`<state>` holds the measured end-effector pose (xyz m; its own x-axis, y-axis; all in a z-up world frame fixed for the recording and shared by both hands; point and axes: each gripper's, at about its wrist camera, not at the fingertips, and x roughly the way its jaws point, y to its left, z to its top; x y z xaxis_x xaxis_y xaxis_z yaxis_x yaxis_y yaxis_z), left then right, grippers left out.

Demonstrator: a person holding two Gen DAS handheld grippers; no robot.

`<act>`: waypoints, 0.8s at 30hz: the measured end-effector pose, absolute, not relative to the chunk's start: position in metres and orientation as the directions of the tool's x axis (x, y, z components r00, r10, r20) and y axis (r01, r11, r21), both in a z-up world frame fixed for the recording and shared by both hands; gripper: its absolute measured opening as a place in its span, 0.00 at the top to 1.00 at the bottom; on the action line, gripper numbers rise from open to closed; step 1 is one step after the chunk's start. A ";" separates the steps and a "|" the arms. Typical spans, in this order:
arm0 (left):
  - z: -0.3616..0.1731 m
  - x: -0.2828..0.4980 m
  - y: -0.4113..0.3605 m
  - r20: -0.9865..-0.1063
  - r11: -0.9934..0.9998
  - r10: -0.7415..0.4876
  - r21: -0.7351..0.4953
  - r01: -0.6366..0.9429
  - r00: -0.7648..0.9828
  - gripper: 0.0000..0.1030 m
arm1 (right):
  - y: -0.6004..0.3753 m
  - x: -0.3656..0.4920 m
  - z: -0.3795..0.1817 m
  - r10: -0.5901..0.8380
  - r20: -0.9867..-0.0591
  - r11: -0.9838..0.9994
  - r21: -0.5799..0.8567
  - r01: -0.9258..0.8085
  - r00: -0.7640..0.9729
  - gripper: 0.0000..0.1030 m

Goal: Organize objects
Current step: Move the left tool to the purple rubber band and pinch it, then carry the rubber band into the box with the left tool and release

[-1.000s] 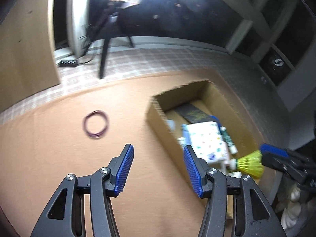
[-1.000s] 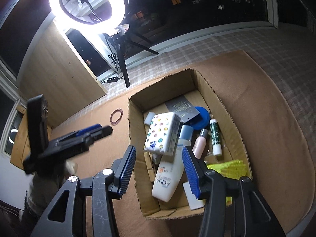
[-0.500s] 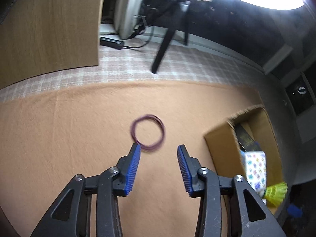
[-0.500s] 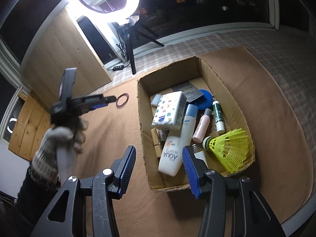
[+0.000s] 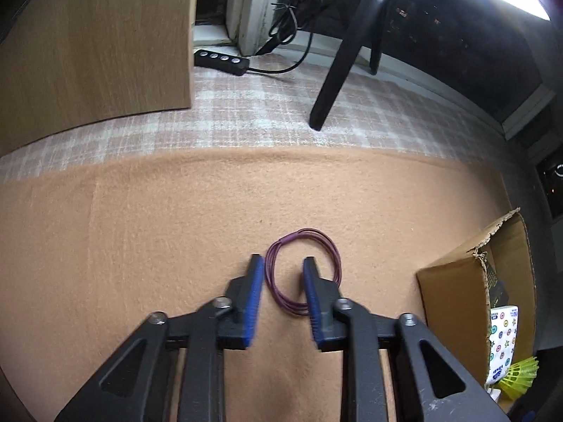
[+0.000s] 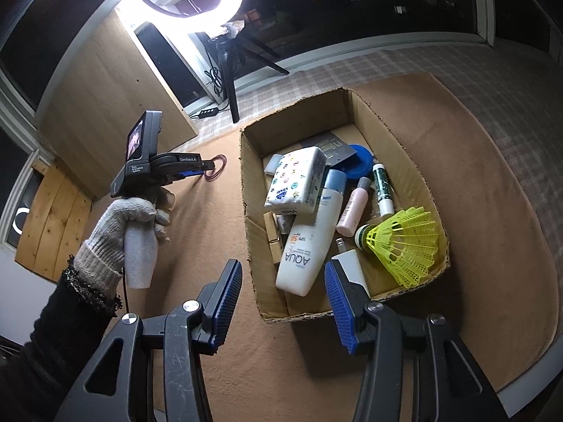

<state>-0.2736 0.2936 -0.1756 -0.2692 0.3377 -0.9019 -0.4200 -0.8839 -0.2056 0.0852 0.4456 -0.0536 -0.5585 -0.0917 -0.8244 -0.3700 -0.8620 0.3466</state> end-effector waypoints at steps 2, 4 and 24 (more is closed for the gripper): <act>-0.177 -0.273 0.295 -0.902 -0.882 0.334 -0.196 -0.428 -0.275 0.97 | 0.446 0.085 -0.053 -0.083 -0.826 -0.864 0.339 -0.372 -0.558 0.56; -0.177 -0.275 0.294 -0.896 -0.880 0.346 -0.208 -0.426 -0.277 0.98 | 0.446 0.086 -0.052 -0.072 -0.827 -0.868 0.327 -0.373 -0.558 0.56; -0.144 -0.233 0.256 -0.847 -0.821 0.476 -0.332 -0.464 -0.237 0.98 | 0.439 0.091 -0.049 -0.053 -0.821 -0.877 0.311 -0.367 -0.568 0.56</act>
